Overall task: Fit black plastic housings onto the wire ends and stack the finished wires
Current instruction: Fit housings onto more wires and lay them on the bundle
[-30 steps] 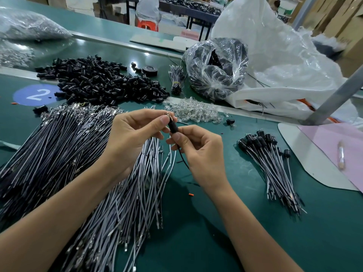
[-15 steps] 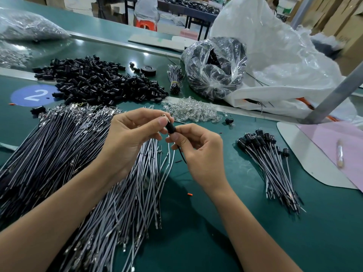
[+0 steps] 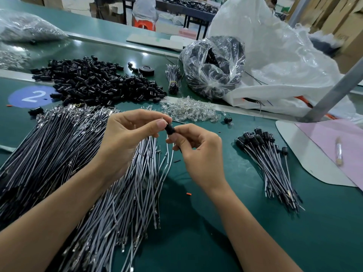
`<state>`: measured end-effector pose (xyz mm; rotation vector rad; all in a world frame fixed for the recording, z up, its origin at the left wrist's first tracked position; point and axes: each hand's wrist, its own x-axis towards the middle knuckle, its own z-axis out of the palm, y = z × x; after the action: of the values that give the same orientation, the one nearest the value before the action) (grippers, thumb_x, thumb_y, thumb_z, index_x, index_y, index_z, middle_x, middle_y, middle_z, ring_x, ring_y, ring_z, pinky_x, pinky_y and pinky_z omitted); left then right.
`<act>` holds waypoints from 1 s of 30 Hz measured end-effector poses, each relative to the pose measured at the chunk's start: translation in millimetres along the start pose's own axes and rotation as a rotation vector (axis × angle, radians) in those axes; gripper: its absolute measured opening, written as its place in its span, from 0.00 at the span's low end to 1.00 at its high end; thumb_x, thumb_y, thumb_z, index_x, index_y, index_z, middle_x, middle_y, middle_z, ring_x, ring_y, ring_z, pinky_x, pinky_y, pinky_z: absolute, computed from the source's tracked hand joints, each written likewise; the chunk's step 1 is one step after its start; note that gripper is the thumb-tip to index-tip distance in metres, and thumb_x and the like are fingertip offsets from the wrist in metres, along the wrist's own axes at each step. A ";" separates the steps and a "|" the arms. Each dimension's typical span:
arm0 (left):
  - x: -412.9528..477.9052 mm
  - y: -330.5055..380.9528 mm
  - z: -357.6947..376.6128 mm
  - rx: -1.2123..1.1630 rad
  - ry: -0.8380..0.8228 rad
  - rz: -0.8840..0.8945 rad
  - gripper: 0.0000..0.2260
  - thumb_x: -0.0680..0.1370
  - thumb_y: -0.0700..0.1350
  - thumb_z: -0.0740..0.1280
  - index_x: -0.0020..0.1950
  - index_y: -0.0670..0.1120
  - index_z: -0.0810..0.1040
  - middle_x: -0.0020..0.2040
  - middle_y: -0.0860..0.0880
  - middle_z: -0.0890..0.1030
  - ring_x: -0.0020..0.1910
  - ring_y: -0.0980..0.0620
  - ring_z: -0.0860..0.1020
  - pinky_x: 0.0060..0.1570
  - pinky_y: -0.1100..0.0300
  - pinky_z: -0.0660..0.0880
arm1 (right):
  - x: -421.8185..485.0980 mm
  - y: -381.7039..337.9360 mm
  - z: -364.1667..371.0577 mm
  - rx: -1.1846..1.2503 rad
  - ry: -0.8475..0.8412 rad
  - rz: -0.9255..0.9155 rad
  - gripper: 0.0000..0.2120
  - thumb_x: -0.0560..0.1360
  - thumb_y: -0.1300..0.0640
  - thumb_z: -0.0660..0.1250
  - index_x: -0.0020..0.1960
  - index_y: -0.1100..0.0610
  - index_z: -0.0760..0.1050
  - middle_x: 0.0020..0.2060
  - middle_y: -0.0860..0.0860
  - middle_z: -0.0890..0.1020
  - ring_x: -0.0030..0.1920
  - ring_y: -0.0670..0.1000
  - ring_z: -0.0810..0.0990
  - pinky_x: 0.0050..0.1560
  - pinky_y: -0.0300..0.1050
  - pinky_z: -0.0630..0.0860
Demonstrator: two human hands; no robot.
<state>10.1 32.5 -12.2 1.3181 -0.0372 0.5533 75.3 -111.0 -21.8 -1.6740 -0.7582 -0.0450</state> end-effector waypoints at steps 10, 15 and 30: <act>0.0 -6.5 2.6 0.066 0.033 0.063 0.04 0.67 0.45 0.76 0.41 0.51 0.87 0.41 0.52 0.86 0.40 0.55 0.80 0.40 0.64 0.76 | 0.3 0.8 0.1 0.046 -0.027 -0.004 0.03 0.74 0.66 0.71 0.48 0.63 0.82 0.38 0.54 0.85 0.36 0.52 0.82 0.43 0.47 0.80; 0.2 -5.4 -2.9 -0.016 0.001 0.057 0.02 0.67 0.45 0.75 0.38 0.50 0.86 0.43 0.49 0.85 0.44 0.53 0.81 0.43 0.63 0.76 | -1.0 -1.1 3.0 0.036 -0.079 -0.023 0.04 0.75 0.66 0.71 0.47 0.60 0.82 0.38 0.53 0.86 0.36 0.49 0.83 0.44 0.50 0.80; -4.4 -5.6 9.4 0.066 -0.022 0.082 0.09 0.67 0.44 0.75 0.45 0.42 0.86 0.42 0.46 0.86 0.39 0.49 0.82 0.39 0.60 0.79 | 0.7 -2.6 3.0 0.084 -0.065 -0.083 0.04 0.75 0.52 0.69 0.42 0.51 0.78 0.33 0.48 0.83 0.37 0.54 0.84 0.45 0.52 0.82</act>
<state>11.2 21.4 -16.1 1.3912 -0.0920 0.6140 73.4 -107.9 -20.1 -1.5707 -0.8666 -0.0170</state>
